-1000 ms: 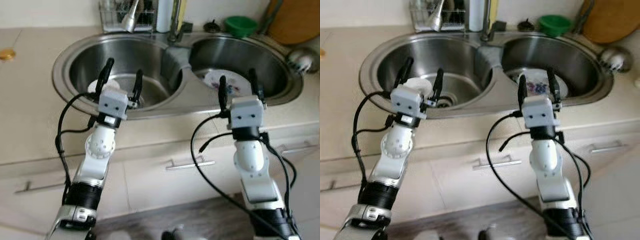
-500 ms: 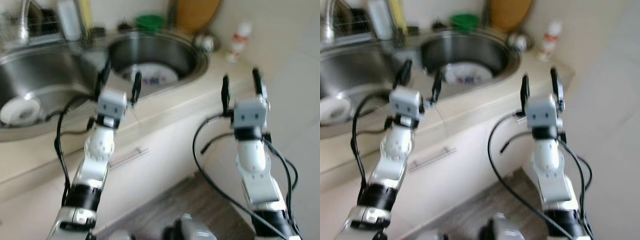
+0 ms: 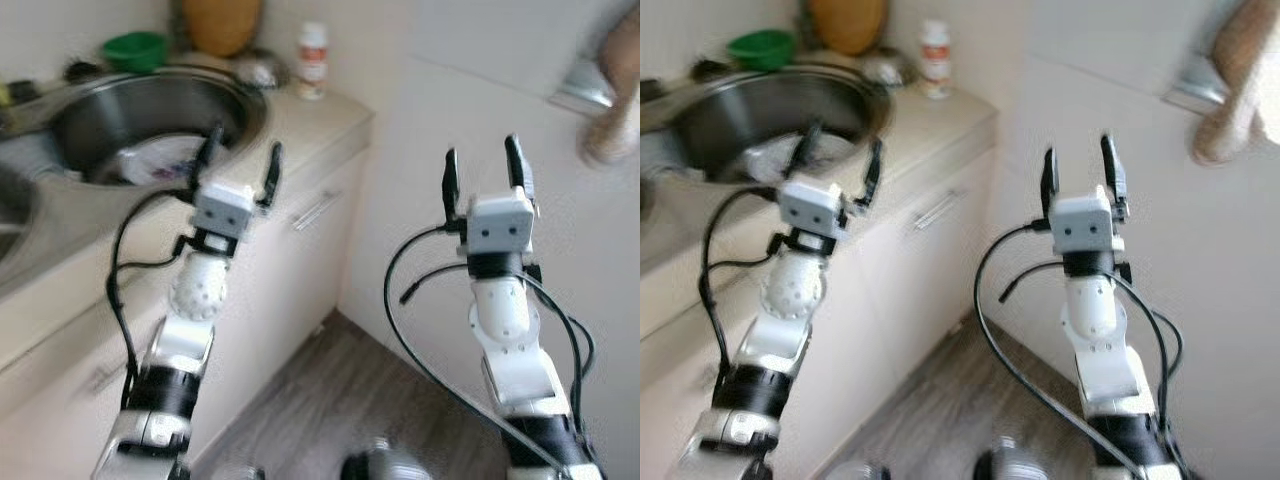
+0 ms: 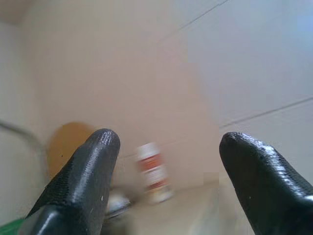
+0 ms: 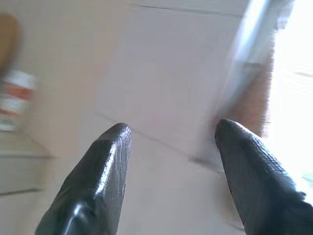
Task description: Kitchen organization
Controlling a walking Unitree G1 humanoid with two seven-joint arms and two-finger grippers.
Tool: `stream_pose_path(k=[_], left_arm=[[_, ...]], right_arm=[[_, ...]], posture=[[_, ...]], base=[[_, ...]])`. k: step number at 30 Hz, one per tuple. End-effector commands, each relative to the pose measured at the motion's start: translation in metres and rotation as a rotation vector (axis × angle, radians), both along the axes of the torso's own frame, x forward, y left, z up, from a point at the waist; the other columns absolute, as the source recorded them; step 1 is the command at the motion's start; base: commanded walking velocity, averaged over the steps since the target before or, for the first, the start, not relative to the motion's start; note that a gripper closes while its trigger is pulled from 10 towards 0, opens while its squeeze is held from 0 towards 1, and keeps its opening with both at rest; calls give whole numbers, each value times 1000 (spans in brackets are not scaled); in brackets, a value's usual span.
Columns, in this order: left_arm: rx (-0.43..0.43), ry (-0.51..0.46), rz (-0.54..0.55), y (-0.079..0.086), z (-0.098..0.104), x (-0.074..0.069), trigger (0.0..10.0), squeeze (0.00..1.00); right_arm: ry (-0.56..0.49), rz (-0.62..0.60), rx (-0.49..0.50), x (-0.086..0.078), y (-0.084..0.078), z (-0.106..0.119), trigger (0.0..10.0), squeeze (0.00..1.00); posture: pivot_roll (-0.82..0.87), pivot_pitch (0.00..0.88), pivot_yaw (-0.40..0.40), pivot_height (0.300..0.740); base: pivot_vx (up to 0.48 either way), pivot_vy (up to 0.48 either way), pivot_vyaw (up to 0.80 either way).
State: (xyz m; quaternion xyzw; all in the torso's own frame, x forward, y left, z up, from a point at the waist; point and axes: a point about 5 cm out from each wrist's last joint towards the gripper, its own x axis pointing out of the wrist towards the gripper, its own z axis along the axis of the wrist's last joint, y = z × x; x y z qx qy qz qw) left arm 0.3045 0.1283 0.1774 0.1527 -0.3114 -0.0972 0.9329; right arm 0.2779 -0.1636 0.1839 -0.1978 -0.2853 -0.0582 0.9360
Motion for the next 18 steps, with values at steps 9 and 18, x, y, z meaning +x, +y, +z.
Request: stream_pose_path(k=[9, 18], left_arm=[[14, 17, 10, 3, -1, 3, 10000, 0], [22, 34, 4, 2, -3, 4, 10000, 0]], right_arm=[[26, -38, 59, 5, -6, -1, 10000, 0], [84, -48, 39, 8, -6, -9, 10000, 0]], posture=[[80, 0, -38, 740], [77, 0, -35, 740]], base=[[0, -53, -777], [0, 0, -466]])
